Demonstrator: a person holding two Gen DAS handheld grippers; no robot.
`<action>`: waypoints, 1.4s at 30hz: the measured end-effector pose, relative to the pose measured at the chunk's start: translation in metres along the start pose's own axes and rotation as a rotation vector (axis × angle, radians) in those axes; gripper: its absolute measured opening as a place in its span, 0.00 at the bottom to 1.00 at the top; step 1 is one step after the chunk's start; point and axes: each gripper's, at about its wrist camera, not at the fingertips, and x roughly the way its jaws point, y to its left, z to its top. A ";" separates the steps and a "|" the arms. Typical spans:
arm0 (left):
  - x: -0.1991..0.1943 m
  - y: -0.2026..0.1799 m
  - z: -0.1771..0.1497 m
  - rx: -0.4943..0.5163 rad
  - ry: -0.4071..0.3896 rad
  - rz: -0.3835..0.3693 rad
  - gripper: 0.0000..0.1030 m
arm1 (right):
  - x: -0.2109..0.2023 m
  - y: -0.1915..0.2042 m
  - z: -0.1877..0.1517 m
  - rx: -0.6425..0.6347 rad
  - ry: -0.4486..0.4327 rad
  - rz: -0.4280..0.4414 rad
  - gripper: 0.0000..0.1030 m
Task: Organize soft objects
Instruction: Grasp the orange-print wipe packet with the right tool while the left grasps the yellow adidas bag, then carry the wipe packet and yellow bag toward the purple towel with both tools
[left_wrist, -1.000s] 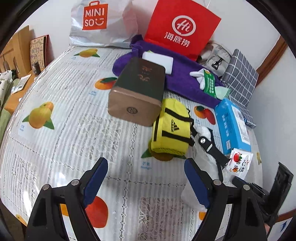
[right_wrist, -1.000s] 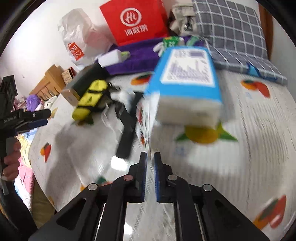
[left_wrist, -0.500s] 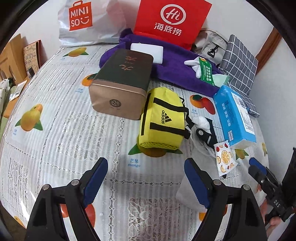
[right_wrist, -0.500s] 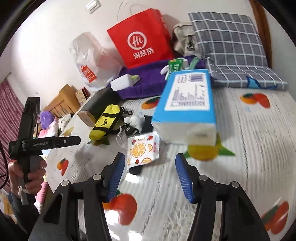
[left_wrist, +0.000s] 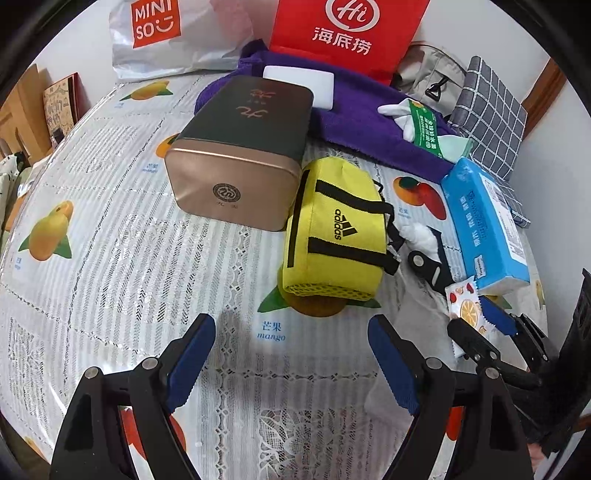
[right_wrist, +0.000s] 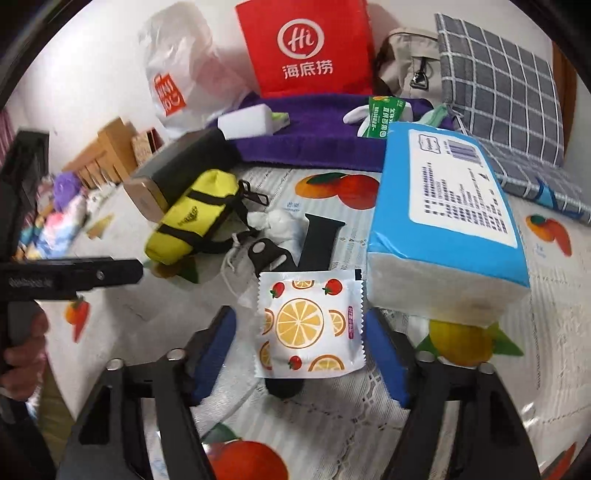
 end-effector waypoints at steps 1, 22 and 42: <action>0.001 0.001 0.001 0.000 0.001 0.000 0.81 | 0.002 0.001 0.000 -0.017 0.005 -0.019 0.47; 0.040 -0.044 0.028 0.156 -0.040 0.062 0.78 | -0.051 -0.035 -0.031 0.047 -0.022 0.025 0.45; -0.020 -0.023 -0.023 0.129 -0.065 -0.043 0.62 | -0.077 -0.042 -0.047 0.137 -0.026 0.011 0.45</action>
